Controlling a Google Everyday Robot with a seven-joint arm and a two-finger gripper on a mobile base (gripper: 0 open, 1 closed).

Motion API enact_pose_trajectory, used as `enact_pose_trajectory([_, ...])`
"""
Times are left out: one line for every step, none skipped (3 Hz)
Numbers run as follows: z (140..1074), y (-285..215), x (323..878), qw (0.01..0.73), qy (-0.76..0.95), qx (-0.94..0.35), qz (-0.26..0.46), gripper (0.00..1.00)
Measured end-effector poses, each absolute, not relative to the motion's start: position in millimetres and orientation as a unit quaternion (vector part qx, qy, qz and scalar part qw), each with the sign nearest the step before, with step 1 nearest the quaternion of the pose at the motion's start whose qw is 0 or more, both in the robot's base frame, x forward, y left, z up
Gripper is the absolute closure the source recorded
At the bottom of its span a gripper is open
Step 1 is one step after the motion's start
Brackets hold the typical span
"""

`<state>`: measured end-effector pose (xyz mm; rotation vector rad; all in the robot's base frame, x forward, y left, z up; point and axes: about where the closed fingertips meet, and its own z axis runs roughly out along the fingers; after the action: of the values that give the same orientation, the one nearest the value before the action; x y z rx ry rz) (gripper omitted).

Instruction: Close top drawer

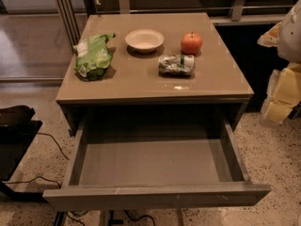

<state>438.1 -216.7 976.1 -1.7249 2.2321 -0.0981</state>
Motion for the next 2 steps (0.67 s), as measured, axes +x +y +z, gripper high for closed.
enact_pose_trajectory([976, -217, 438, 0.160, 0.780, -0.604, -0.035, 0.00])
enact_pose_trajectory([959, -214, 428, 0.161, 0.777, -0.608, -0.022, 0.00])
